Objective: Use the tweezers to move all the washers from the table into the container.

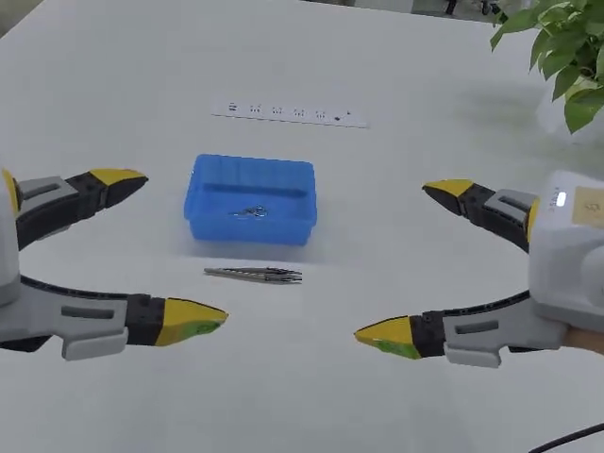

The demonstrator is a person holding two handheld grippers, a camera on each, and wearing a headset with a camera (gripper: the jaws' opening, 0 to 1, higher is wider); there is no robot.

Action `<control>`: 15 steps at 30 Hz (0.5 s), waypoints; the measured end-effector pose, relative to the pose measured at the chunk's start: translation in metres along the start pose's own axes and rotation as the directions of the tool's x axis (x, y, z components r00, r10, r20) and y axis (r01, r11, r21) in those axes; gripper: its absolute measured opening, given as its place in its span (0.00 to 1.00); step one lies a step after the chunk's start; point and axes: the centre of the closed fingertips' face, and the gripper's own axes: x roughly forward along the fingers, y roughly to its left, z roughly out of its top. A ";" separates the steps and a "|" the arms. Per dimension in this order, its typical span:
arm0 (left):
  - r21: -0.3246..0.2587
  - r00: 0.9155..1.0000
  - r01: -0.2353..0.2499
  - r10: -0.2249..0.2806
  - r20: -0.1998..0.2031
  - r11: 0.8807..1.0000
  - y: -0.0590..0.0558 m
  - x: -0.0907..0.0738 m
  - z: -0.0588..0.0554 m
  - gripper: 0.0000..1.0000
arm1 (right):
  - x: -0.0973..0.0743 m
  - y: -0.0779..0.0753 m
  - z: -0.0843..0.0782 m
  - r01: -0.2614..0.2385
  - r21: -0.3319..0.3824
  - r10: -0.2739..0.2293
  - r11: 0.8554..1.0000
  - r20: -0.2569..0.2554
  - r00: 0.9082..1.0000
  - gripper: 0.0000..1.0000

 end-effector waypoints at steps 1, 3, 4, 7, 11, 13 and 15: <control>0.002 1.000 -0.008 0.008 0.004 1.000 0.002 -0.002 0.003 1.00 | -0.001 0.000 0.000 0.004 -0.003 -0.004 1.000 -0.001 1.000 1.00; 0.006 1.000 -0.024 0.023 0.013 1.000 0.004 -0.006 0.007 1.00 | -0.003 -0.001 -0.001 0.014 -0.010 -0.014 1.000 -0.006 1.000 1.00; 0.007 0.999 -0.029 0.029 0.015 1.000 0.005 -0.007 0.007 1.00 | -0.004 -0.001 -0.002 0.020 -0.009 -0.020 1.000 -0.009 1.000 1.00; 0.052 0.998 -0.058 0.059 -0.024 0.997 0.013 -0.012 0.003 1.00 | -0.006 -0.002 -0.004 0.027 0.002 -0.027 1.000 -0.011 1.000 1.00; 0.058 0.998 -0.057 0.058 -0.022 0.997 0.011 -0.018 0.006 1.00 | -0.008 -0.003 -0.009 0.031 0.006 -0.031 0.999 -0.027 0.999 1.00; 0.047 0.998 -0.055 0.056 -0.011 0.997 0.009 -0.019 0.007 1.00 | -0.009 -0.003 -0.011 0.028 0.009 -0.028 1.000 -0.032 0.999 1.00; 0.043 0.998 -0.055 0.056 -0.015 0.998 0.007 -0.019 0.005 1.00 | -0.011 -0.004 -0.012 0.031 0.011 -0.031 0.999 -0.035 0.999 1.00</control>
